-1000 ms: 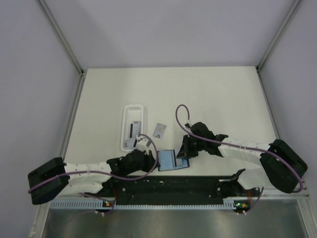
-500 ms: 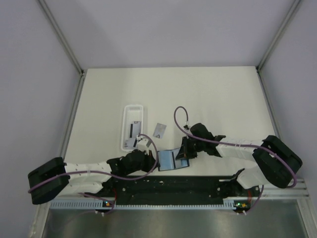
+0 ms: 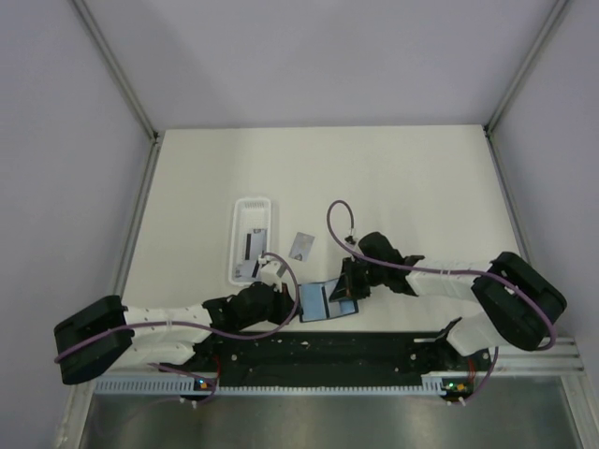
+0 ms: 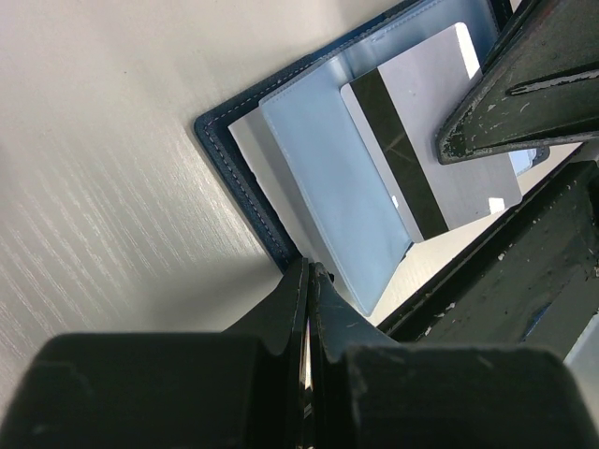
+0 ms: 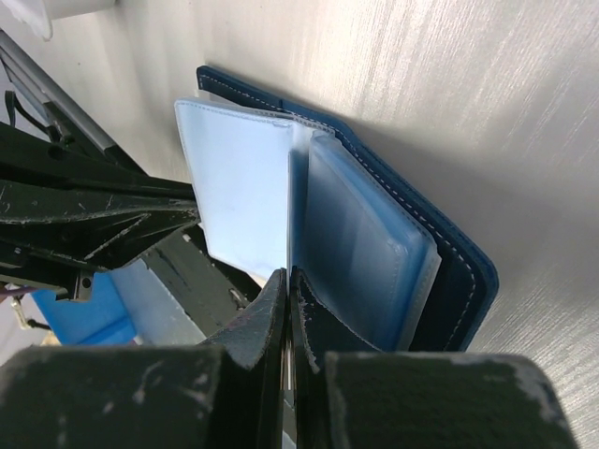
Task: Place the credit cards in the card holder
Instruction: Insert the credit card into the card holder.
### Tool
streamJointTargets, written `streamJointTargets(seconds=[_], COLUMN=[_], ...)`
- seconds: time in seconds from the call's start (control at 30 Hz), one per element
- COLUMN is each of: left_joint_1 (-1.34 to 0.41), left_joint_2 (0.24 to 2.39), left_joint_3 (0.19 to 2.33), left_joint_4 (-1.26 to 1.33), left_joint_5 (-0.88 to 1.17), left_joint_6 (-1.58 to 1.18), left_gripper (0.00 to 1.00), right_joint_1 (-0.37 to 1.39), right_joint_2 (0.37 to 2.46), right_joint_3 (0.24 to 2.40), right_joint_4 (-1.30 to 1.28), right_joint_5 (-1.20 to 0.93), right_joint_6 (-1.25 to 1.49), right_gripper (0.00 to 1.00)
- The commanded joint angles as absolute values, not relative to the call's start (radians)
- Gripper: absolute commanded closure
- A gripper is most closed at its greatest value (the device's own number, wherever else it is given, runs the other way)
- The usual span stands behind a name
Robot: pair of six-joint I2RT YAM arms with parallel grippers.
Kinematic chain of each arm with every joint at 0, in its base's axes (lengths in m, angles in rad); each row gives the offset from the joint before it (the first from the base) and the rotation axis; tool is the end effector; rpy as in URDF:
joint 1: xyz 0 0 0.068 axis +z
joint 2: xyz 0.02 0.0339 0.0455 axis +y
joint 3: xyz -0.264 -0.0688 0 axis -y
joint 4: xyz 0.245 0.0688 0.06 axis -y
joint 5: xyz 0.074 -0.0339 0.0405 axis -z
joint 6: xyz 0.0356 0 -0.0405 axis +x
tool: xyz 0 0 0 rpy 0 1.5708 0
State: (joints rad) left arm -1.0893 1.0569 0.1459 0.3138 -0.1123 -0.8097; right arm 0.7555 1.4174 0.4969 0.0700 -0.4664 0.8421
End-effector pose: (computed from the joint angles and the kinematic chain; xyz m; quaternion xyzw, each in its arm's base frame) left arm 0.0861 -0.1561 0.1251 0.0970 0.8775 -0.3509 0.3122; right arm 0.1678 0.1800 0.1362 -0.0420 0.9132 0.3965 0.0842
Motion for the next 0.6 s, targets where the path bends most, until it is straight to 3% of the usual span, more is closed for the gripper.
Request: streamJointTargets(seconds=[0.0,0.57], left_joint_1=[-1.094,-1.094], left_joint_2=[1.081,1.104], left_joint_3=[0.138,0.149], left_joint_4=[0.238,0.247], left_joint_5=[-0.129,-0.127], left_joint_6=[-0.796,-0.795], left_gripper=[1.00,1.00], right_joint_1=[0.744,0.713], right_joint_2=[1.439,1.474], right_joint_3=[0.483,0.443], right_joint_4=[0.120,0.255], right_joint_5=[-0.480,-0.566], right_joint_6=[0.845,0.867], right_gripper=[1.00,1.00])
